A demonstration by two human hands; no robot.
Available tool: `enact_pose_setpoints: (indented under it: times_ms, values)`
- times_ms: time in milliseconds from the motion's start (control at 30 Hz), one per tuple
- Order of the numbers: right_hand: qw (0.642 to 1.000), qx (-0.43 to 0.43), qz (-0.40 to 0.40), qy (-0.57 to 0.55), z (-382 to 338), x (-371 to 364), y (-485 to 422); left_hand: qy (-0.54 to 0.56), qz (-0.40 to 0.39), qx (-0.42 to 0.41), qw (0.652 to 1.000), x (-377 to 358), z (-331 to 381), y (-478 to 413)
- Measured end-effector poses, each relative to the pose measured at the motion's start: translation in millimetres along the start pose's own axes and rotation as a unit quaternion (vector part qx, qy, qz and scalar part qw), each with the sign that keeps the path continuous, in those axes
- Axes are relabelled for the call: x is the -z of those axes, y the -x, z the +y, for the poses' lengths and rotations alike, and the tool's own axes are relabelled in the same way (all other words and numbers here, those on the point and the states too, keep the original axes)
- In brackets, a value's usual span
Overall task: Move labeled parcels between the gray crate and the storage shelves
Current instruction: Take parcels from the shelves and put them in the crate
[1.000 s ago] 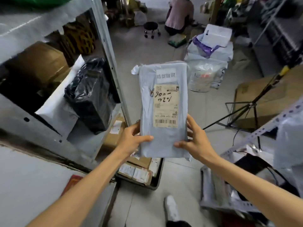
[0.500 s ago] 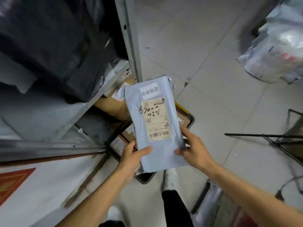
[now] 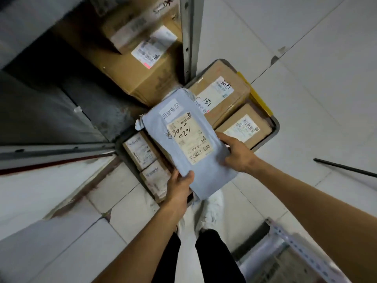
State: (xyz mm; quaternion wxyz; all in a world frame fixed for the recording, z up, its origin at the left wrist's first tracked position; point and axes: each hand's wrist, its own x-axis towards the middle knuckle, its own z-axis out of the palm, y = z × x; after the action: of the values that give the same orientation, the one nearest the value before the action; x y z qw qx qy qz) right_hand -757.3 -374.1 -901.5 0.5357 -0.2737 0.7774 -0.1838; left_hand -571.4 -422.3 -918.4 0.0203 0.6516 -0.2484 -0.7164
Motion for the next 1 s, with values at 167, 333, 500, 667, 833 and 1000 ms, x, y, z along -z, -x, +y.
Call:
enact_pose_setpoints:
  times_ms: [167, 333, 500, 667, 833, 1000]
  values:
    - [0.998, 0.002, -0.032, 0.046, 9, -14, -42, 0.009, 0.005, 0.018, 1.000, 5, -9, -32]
    - [0.998, 0.003, -0.004, 0.061, 12, -19, -65, -0.018, -0.002, 0.024, 1.000, 3, -10, -63]
    - [0.997, -0.002, 0.009, 0.080, 20, -29, -75, -0.006, -0.012, 0.032, 0.999, 3, -17, -79]
    - [0.995, -0.018, 0.018, 0.095, 25, -35, -79, -0.026, -0.023, 0.053, 0.998, 9, -10, -79]
    - [0.986, -0.051, 0.014, 0.156, 6, -25, -59, -0.168, -0.009, 0.053, 0.984, 17, 7, -63]
    - [0.962, -0.053, -0.056, 0.260, -35, 6, -13, -0.363, -0.023, 0.000, 0.931, 16, 56, -13]
